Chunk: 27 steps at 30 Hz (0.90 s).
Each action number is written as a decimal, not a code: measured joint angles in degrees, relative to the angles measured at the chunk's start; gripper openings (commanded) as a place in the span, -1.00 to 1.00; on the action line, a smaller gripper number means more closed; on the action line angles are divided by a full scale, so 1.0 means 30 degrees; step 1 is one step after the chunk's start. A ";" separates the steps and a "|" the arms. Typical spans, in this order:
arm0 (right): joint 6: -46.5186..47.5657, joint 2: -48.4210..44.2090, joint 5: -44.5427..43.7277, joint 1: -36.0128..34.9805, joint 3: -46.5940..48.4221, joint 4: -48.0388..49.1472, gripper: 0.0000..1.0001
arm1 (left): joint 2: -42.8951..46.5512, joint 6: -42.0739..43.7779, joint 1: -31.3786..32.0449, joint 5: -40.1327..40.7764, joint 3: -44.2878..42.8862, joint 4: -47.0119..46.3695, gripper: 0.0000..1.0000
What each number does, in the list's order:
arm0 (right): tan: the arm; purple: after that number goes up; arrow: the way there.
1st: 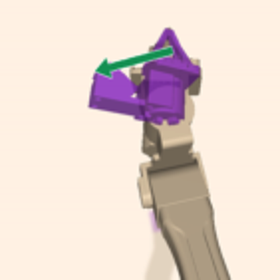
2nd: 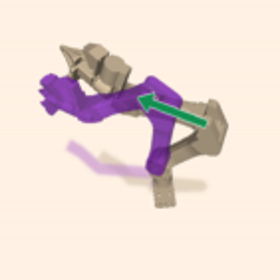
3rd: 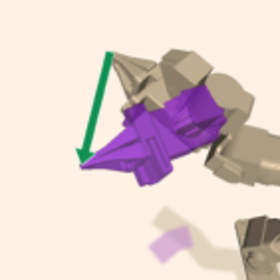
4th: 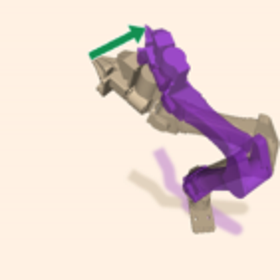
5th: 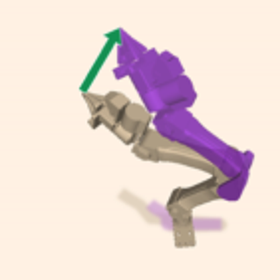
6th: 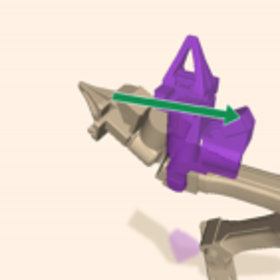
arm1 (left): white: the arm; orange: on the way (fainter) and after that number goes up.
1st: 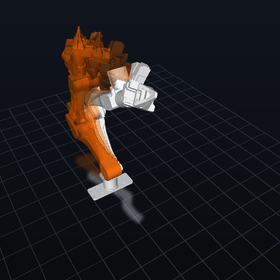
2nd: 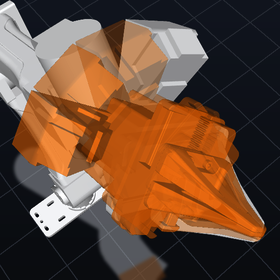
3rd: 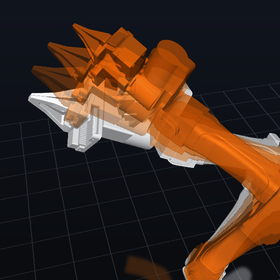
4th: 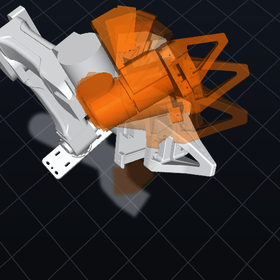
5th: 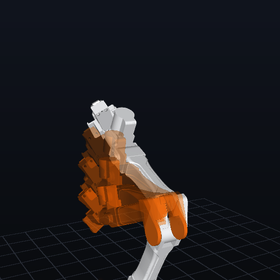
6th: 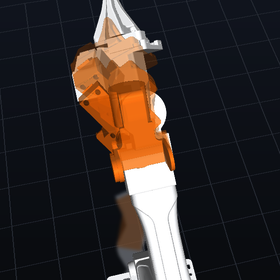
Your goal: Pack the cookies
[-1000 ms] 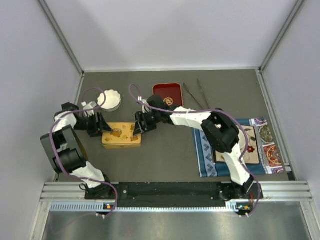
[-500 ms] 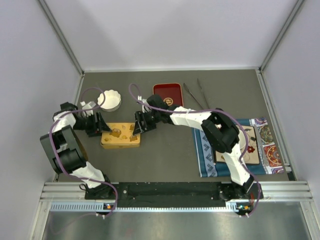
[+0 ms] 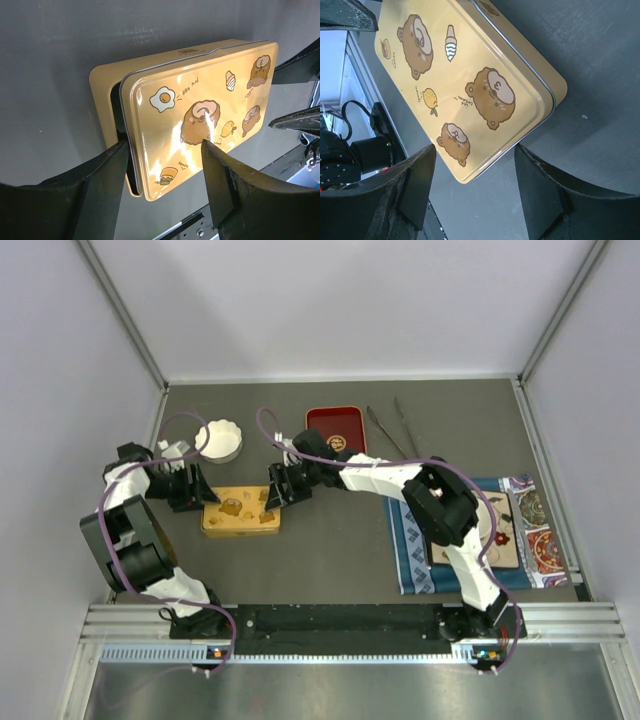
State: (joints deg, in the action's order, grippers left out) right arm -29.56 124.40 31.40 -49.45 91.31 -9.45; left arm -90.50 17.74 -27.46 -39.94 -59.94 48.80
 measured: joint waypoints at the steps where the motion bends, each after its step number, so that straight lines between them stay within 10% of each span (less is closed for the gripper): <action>1: 0.0000 0.0000 -0.0007 0.0000 0.0000 0.0000 0.29 | 0.0007 0.0029 -0.0015 0.0044 -0.0022 0.0051 0.33; 27: 0.0153 0.0350 -0.0015 -0.0007 0.0503 -0.0321 0.29 | 0.0554 0.0860 -0.0561 0.1668 -0.0772 0.0415 0.33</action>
State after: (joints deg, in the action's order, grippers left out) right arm -29.10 125.45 31.35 -49.47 92.82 -10.41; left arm -88.84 20.32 -29.15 -34.94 -62.26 50.04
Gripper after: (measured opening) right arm 0.643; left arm 0.660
